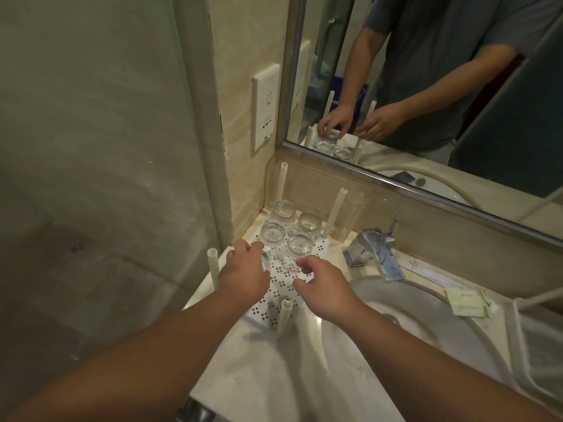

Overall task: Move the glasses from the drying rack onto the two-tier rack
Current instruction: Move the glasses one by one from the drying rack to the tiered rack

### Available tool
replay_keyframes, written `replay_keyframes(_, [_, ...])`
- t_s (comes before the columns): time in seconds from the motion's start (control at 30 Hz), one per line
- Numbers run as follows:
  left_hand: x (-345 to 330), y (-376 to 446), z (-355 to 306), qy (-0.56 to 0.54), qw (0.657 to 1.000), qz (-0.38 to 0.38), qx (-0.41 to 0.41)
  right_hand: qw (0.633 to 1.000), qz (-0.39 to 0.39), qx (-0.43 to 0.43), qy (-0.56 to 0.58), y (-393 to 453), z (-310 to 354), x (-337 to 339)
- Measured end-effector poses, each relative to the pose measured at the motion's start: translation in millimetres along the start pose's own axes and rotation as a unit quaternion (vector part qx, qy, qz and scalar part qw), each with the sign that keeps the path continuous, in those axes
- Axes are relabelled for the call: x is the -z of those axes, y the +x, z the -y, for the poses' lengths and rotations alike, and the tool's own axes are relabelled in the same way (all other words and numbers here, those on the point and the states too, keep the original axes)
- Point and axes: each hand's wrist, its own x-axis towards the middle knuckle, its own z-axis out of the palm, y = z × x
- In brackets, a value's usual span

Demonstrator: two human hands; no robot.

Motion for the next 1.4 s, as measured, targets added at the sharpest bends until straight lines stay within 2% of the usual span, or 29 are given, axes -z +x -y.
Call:
replay_keyframes(0.2, [3.6,4.7,-2.1,0.029,0.997,0.060,-0.026,1.000,-0.002,-0.010,-0.001,-3.9,-3.1,5.0])
replay_keyframes(0.33, [8.1,1.2,-11.5,0.086,0.993,0.054,-0.052,1.000,-0.002,-0.015,0.004,-5.5,-2.7,8.2])
replay_keyframes(0.6, [28.9,-6.2,-37.2,0.117,0.981,0.048,-0.148,1.000,-0.007,-0.017,0.017,-11.0,-3.4,14.4])
replay_keyframes(0.73, [44.2,-7.0,-52.8,0.113,0.974,0.021,-0.194,0.998,-0.022,-0.031,0.055,-17.7,-7.7,16.2])
replay_keyframes(0.83, [58.4,-8.6,-65.8,0.096,0.971,0.012,-0.220,0.986,-0.038,-0.071,0.145,-20.9,-10.3,16.1])
replay_keyframes(0.9, [67.6,-10.3,-74.8,0.077,0.969,0.002,-0.236,0.958,-0.031,-0.124,0.257,-22.3,-8.0,17.9])
replay_keyframes(1.0, [78.5,-16.6,-84.8,0.020,0.970,-0.014,-0.242,0.879,0.003,-0.190,0.437,-26.3,0.0,23.2])
replay_keyframes(1.1, [89.2,-22.2,-90.8,-0.052,0.974,-0.038,-0.219,0.815,0.041,-0.212,0.538,-31.5,4.9,32.9])
replay_keyframes(1.2, [100.7,-27.0,-96.1,-0.160,0.968,-0.067,-0.181,0.766,0.084,-0.175,0.613,-39.4,12.4,45.0])
replay_keyframes(1.3, [103.7,-37.7,-99.9,-0.288,0.944,-0.080,-0.143,0.720,0.094,-0.114,0.678,-47.4,22.9,60.5])
replay_keyframes(1.37, [102.0,-47.9,-102.0,-0.370,0.917,-0.087,-0.119,0.714,0.093,-0.080,0.689,-50.7,28.9,68.7])
replay_keyframes(1.4, [100.0,-53.0,-103.3,-0.416,0.899,-0.084,-0.106,0.723,0.091,-0.070,0.682,-51.7,31.5,71.7])
